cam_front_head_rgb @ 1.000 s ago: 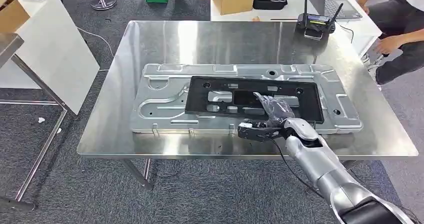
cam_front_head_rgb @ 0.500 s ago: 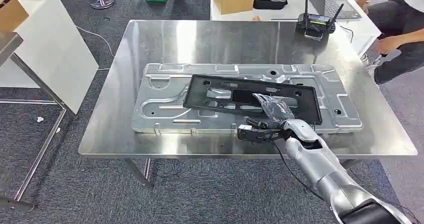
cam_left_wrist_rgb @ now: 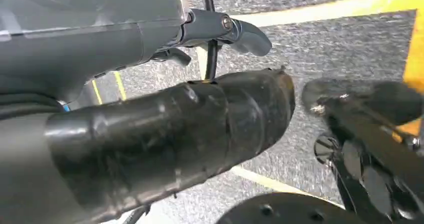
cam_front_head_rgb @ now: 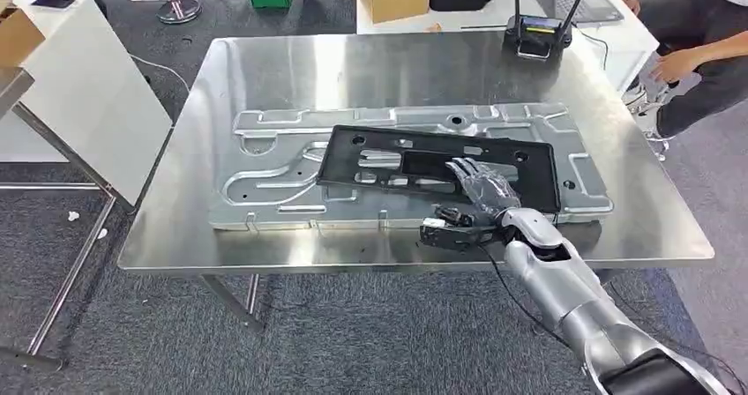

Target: Take the parts from the cabinet and place them on the table.

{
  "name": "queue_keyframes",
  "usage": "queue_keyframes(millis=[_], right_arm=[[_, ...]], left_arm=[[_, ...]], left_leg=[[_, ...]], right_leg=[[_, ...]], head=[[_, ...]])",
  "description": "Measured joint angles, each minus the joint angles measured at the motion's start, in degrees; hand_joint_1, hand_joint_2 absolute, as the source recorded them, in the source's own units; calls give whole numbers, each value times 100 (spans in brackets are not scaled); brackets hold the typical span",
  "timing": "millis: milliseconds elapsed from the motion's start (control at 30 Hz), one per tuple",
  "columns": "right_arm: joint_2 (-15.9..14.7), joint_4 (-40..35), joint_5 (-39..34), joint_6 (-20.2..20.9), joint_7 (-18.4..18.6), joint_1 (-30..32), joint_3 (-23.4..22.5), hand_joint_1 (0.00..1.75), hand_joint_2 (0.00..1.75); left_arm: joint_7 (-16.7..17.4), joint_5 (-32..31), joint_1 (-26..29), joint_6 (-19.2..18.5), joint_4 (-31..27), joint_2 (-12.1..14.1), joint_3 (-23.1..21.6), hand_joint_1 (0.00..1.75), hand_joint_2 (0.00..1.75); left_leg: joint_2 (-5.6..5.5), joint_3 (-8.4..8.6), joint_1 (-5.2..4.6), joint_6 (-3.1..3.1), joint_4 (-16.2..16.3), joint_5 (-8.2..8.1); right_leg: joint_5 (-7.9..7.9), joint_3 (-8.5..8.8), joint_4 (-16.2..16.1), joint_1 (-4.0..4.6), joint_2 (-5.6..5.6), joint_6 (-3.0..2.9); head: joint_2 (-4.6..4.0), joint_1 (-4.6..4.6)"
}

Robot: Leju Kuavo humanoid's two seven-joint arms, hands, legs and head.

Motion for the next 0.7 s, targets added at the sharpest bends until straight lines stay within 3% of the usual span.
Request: queue_keyframes(millis=[33, 67, 133, 167, 200, 267, 300, 333, 400, 467, 700], right_arm=[[0, 0, 4, -2, 0, 2, 0, 0, 0], [0, 2, 9, -6, -2, 2, 0, 0, 0], [0, 4, 15, -9, -2, 1, -4, 0, 0], [0, 4, 15, -9, -2, 2, -4, 0, 0], [0, 4, 15, -9, -2, 3, -4, 0, 0], [0, 7, 20, -9, -2, 10, -7, 0, 0], [-2, 7, 22, -9, -2, 17, -7, 0, 0], [-7, 7, 22, -11, -2, 20, -11, 0, 0], [-7, 7, 22, -9, -2, 39, -11, 0, 0], [-15, 0, 22, -7, 4, 56, -13, 0, 0], [-24, -88, 24, 20, 13, 112, -39, 0, 0]], left_arm=[[-28, 2, 6, -2, 0, -2, 15, 0, 0], [-54, 2, 17, -13, 0, -4, 28, 0, 0], [-72, 2, 24, -26, 0, -7, 44, 0, 0], [-74, 2, 25, -26, 0, -2, 48, 0, 0], [-76, 2, 19, -24, 2, 2, 50, 0, 0], [-85, 2, 24, -28, 2, -2, 52, 0, 0], [-81, 2, 24, -28, 2, -2, 55, 0, 0], [-83, 2, 27, -26, 2, -2, 55, 0, 0], [-83, 2, 37, -37, 2, -7, 57, 0, 0], [-83, 2, 35, -31, 2, -7, 57, 0, 0], [-85, 2, 35, 46, 2, -15, 63, 0, 0]], left_leg=[[0, 18, 0, 7, 83, 35], [0, 174, -1, 28, -114, 177], [-9, 792, -10, 98, -1086, 585], [-34, 1092, -25, 155, -1610, 659], [-51, 1219, -58, 168, -1790, 561], [-47, 1163, -102, 166, -1836, 627], [-42, 1157, -84, 131, -1874, 636], [-32, 1150, -89, 103, -1867, 632], [-27, 1134, -112, 133, -1859, 642], [-25, 1124, -119, 157, -1849, 658], [-21, 1114, -138, 193, -1838, 681]], right_leg=[[25, -30, 1, 16, 1, -2], [47, -51, 1, 31, 8, 3], [82, -66, 2, 51, 22, 22], [96, -66, 4, 49, 20, 35], [125, -91, 2, 55, 17, 77], [164, -94, 3, 32, 18, 137], [125, -102, 16, 66, 21, 118], [164, -115, 0, 53, 26, 16], [187, -109, -13, 31, 31, 108], [220, -111, -37, 22, 36, 148], [256, -130, -59, 6, 42, 183]], head=[[0, 0], [0, 0], [0, 0], [0, 0], [0, 2], [0, 0], [0, 4], [0, 2], [0, 2], [0, 2], [0, 2]])
